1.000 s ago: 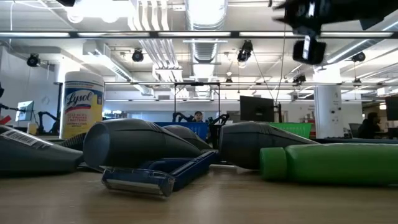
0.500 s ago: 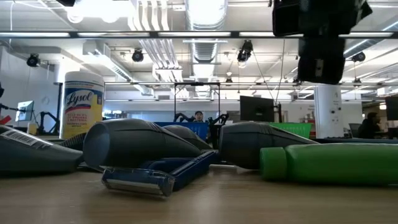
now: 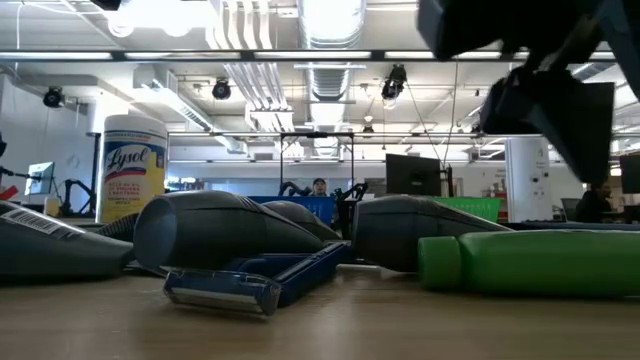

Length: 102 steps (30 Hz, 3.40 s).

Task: Pick & Place Travel size toiletries
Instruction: Put the green shampoo into the black bin

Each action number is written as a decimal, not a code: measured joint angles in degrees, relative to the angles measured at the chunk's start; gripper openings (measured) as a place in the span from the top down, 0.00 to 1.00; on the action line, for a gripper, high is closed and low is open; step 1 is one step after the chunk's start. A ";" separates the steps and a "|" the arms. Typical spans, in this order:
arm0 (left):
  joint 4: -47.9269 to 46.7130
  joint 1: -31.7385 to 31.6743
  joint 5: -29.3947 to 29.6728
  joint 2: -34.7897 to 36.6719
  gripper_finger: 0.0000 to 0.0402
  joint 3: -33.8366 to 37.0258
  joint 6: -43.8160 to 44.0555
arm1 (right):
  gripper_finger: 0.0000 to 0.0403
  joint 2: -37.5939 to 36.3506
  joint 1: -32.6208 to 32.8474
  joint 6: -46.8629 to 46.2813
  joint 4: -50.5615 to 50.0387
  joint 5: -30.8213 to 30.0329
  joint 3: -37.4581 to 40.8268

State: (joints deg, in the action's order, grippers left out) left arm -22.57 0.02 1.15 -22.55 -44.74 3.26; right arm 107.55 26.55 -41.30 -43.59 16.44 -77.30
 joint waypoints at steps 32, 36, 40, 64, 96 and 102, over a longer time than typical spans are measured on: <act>0.00 0.00 0.00 0.01 0.90 0.01 0.00 | 0.65 14.45 0.96 -1.57 -5.80 -5.70 -11.41; 0.00 0.01 0.00 0.00 0.90 0.00 0.00 | 0.75 11.53 1.01 -4.10 -6.28 -4.15 -11.40; 0.00 0.01 -0.01 0.00 0.90 0.01 0.01 | 0.76 5.02 -0.49 -8.15 -8.36 -3.95 -11.39; 0.00 0.00 0.00 0.02 0.90 0.00 0.00 | 0.55 -6.67 -47.18 -18.72 5.60 -10.30 1.58; 6.91 0.01 3.46 -0.50 0.90 -0.01 7.46 | 0.31 -8.70 -33.31 -9.85 1.81 -13.04 -0.28; 13.72 0.01 8.69 -0.50 0.90 -0.03 14.59 | 0.33 -9.29 -31.07 -10.77 1.78 -13.05 -0.26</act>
State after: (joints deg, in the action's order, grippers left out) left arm -8.84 0.03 9.84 -23.05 -44.77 17.84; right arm 98.26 -4.52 -52.07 -41.81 3.40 -77.56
